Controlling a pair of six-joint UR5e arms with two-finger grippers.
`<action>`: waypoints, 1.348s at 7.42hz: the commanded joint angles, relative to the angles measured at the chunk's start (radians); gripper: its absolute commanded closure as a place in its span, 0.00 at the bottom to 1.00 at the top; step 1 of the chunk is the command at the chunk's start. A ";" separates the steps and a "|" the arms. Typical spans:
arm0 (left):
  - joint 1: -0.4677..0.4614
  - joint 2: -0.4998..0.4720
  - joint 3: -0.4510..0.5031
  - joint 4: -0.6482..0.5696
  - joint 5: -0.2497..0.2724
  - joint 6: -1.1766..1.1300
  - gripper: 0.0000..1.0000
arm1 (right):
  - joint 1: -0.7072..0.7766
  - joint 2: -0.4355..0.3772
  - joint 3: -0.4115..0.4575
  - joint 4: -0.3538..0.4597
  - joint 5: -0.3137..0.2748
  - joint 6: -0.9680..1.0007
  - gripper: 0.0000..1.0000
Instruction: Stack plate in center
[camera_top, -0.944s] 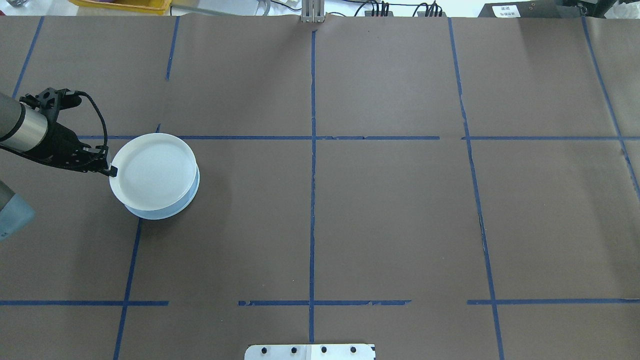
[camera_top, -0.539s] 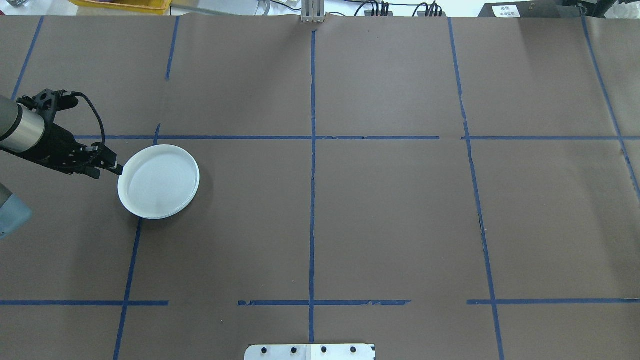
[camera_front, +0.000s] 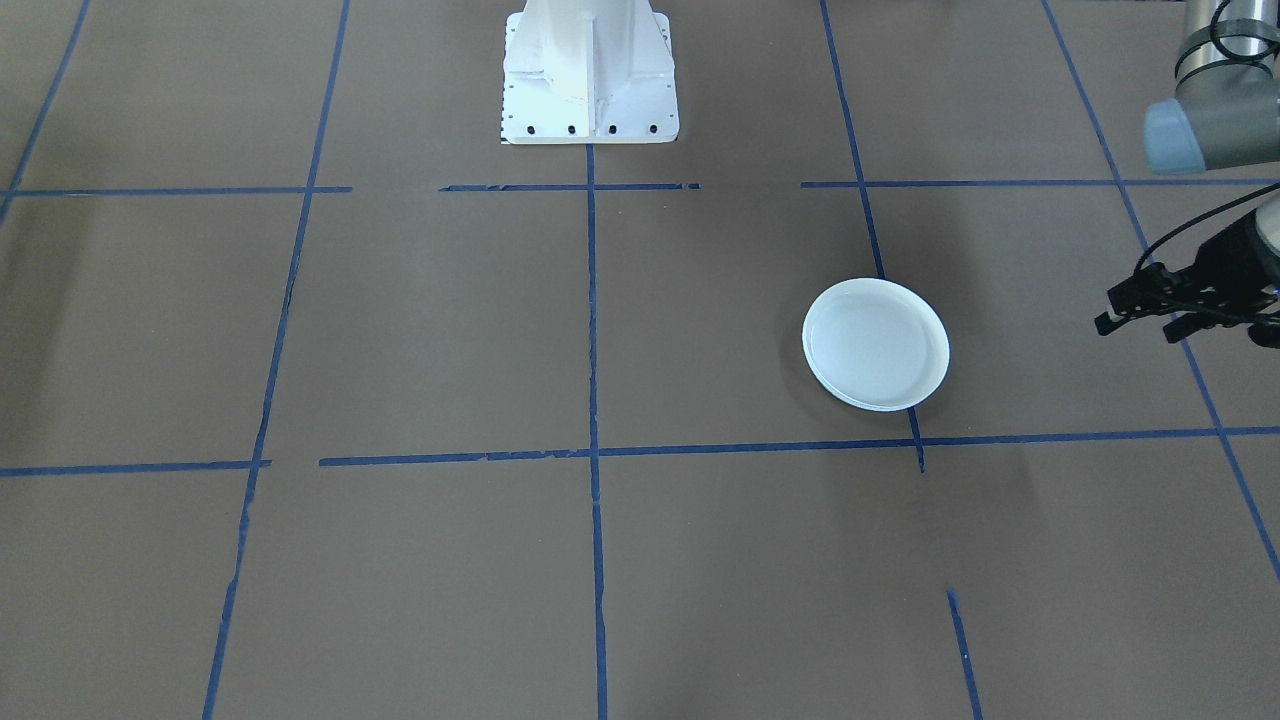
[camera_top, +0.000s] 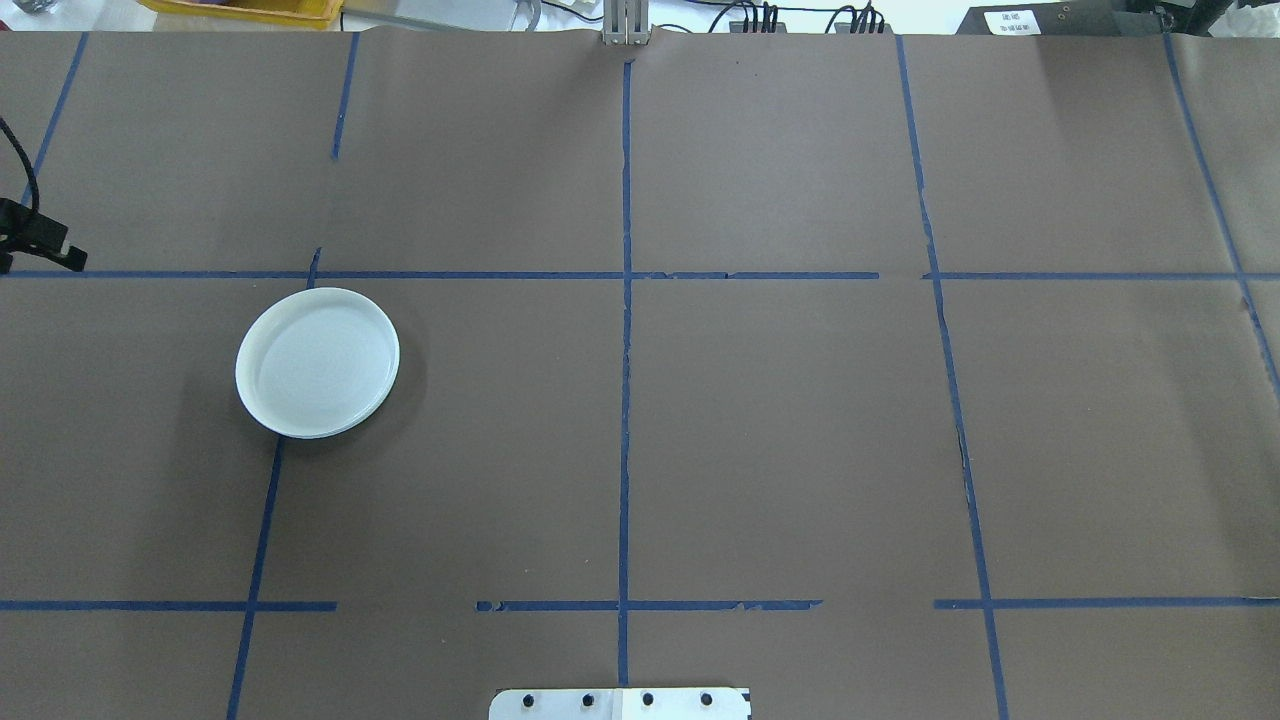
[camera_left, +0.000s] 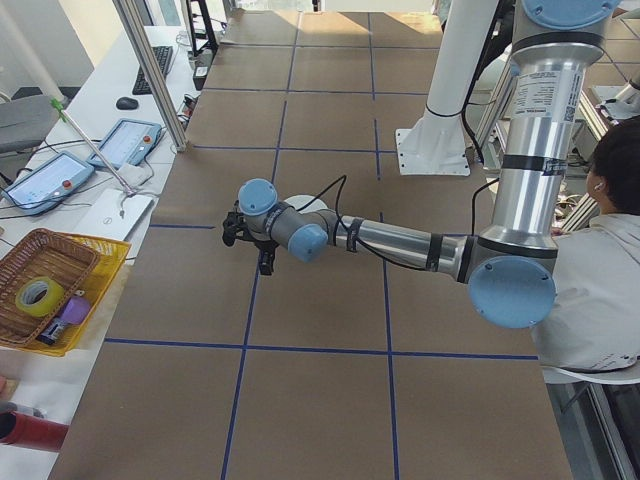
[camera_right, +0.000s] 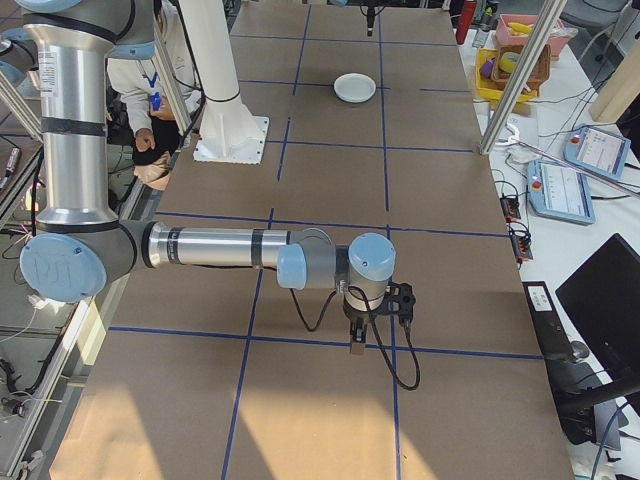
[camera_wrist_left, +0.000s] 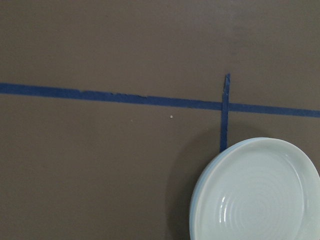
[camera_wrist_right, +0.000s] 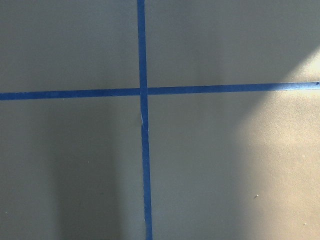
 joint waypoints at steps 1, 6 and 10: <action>-0.167 0.001 -0.003 0.268 0.037 0.395 0.00 | 0.000 0.000 0.000 0.000 -0.001 0.000 0.00; -0.321 0.100 -0.003 0.393 0.032 0.658 0.00 | 0.000 0.000 0.000 0.002 0.000 -0.001 0.00; -0.318 0.113 0.000 0.390 0.038 0.655 0.00 | 0.000 0.000 0.000 0.000 0.000 -0.001 0.00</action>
